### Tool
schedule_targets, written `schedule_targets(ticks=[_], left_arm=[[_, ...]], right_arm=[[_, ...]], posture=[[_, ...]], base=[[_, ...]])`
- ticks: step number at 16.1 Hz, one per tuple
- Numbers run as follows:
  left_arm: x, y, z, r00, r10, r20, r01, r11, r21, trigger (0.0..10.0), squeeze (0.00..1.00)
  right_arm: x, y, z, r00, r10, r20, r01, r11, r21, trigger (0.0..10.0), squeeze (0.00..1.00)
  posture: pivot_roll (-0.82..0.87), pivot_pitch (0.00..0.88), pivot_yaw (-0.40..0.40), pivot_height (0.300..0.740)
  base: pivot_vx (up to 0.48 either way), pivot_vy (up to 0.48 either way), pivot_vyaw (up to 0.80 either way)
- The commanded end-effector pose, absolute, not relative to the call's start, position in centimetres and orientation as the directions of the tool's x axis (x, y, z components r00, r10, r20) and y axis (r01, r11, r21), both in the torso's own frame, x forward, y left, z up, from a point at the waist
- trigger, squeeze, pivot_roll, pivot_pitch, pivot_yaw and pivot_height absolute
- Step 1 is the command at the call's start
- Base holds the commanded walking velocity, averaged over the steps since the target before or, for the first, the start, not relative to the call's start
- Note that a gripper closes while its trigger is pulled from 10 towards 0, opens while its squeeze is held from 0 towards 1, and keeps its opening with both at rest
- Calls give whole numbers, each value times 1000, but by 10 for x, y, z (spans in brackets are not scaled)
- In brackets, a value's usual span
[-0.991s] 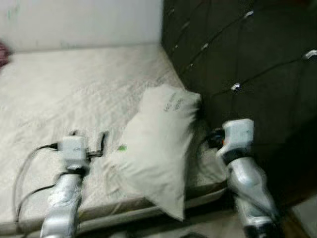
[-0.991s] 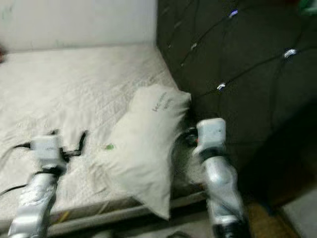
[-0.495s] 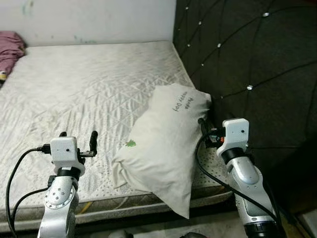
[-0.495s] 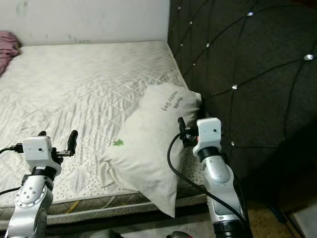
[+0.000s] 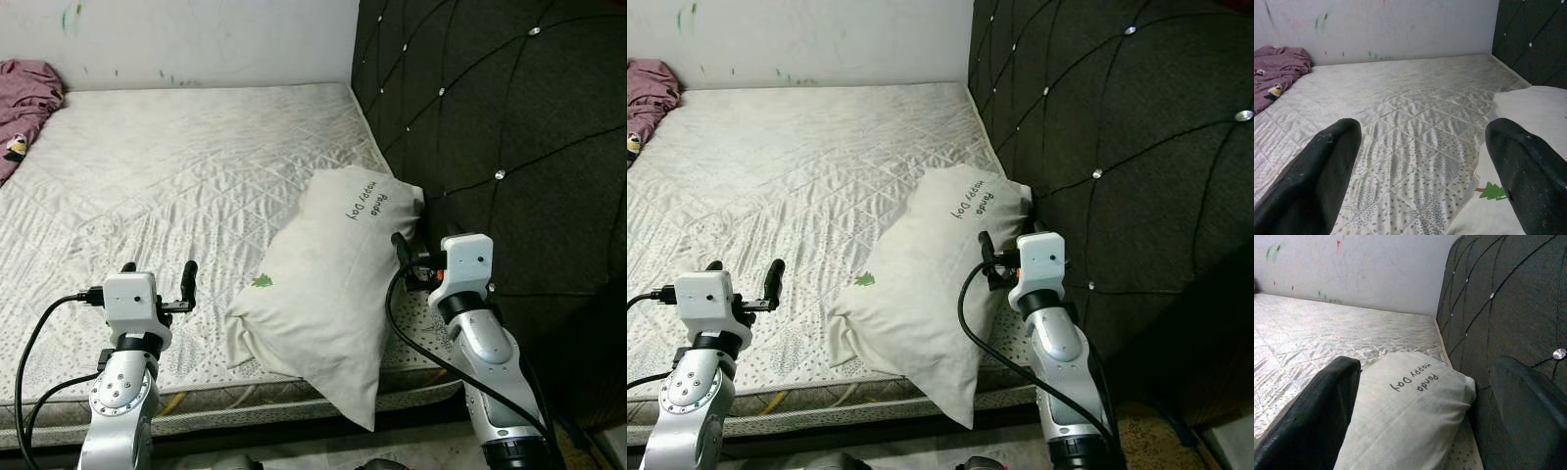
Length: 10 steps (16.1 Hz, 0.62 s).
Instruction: Clean up the room
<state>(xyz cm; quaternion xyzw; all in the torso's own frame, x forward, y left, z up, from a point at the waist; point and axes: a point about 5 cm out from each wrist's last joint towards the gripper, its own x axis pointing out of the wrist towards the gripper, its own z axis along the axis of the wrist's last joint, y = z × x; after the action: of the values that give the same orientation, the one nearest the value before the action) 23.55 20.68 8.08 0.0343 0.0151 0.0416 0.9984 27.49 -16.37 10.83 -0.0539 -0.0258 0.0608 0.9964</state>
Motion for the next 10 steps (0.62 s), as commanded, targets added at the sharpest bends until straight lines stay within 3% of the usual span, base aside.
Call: schedule_targets(ticks=[1,5,10], left_arm=[[237,206,83,997,74,-28,-71,994,82,10000,0],[238,205,83,997,73,-24,-71,993,90,10000,0],[239,203,84,999,52,-12,-50,995,87,10000,0]], right_arm=[[275,-164,113,990,126,66,-118,987,-109,10000,0],[275,-163,113,989,132,66,-125,986,-108,10000,0],[275,-163,113,989,135,64,-128,985,-113,10000,0]], posture=[[-36,0,8,709],[-34,0,7,661],[-33,0,3,661]], base=[[0,0,0],[0,0,0],[0,0,0]])
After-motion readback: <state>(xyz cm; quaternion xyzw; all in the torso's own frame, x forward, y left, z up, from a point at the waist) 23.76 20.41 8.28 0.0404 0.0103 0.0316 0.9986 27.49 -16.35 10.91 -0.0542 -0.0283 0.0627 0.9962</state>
